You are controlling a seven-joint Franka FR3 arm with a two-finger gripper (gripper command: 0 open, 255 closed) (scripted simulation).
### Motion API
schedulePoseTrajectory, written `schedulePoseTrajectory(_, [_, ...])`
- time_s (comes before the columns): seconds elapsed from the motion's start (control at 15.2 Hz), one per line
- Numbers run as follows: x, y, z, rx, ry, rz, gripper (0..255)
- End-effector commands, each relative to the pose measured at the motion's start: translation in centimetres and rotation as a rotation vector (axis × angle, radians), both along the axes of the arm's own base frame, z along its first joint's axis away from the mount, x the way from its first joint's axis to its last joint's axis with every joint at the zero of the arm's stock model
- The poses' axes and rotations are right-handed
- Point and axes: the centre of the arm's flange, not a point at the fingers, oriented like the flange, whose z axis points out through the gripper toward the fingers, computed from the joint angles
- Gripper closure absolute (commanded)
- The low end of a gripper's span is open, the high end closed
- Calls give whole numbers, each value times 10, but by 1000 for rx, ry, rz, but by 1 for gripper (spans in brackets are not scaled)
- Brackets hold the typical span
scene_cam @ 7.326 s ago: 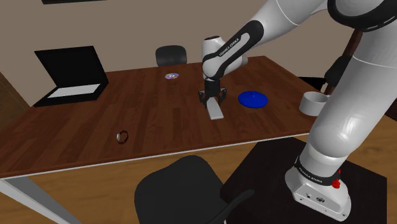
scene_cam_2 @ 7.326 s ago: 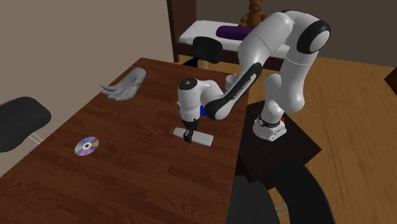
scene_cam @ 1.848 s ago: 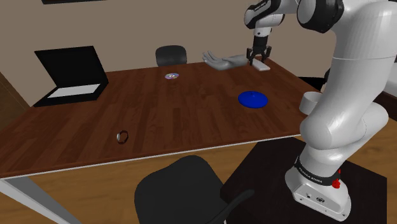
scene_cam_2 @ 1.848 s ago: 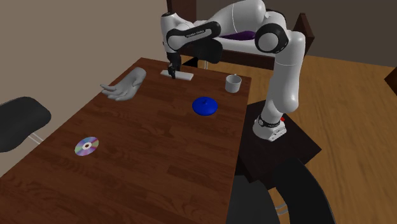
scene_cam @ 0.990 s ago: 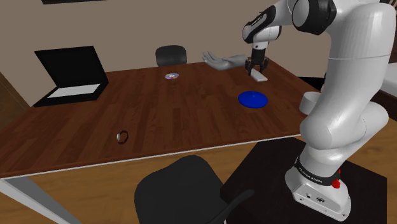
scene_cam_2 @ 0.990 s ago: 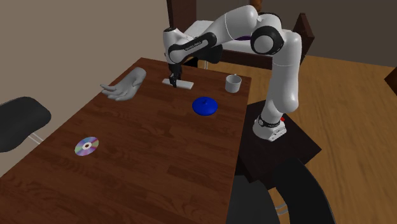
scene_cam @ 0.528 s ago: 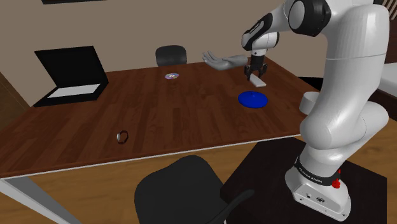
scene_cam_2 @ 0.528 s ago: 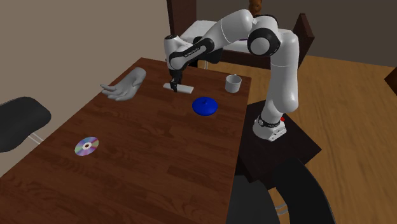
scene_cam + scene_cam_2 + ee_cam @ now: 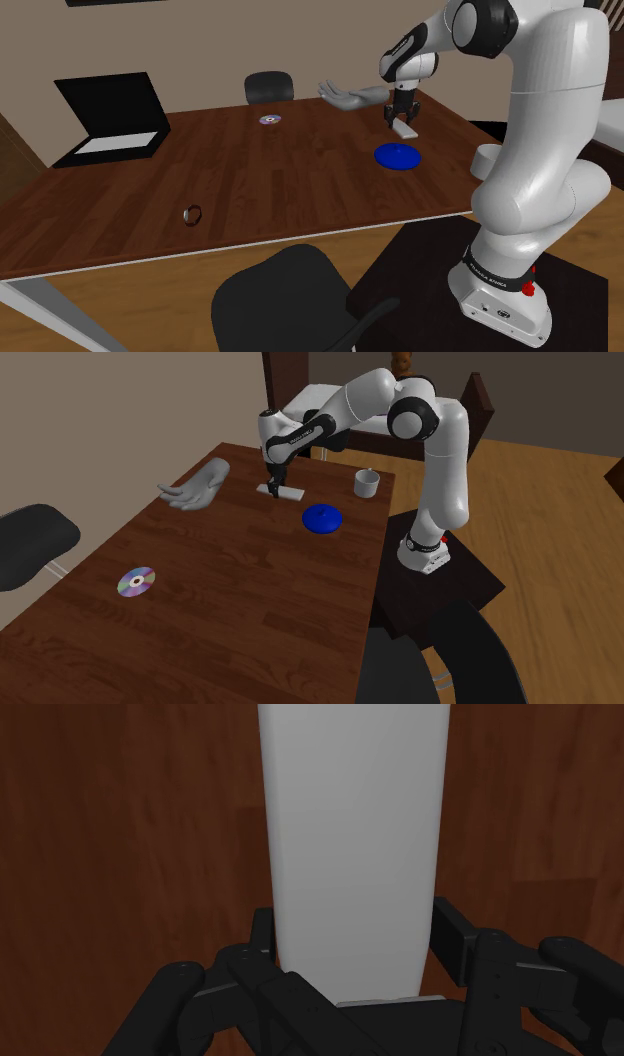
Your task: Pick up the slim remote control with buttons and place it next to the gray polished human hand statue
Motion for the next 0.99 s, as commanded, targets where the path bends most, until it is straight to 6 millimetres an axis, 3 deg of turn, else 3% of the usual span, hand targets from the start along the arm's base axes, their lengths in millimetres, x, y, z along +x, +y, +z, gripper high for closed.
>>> schedulePoseTrajectory(0.0, [0, 0, 0, 0, 0, 0, 255])
schedulePoseTrajectory(0.07, [0, 0, 0, 0, 0, 0, 0])
schedulePoseTrajectory(0.4, [0, 0, 0, 0, 0, 0, 0])
schedulePoseTrajectory(0.66, [1, 0, 50, 0, 0, 0, 0])
schedulePoseTrajectory(0.92, [1, 0, 50, 0, 0, 0, 0])
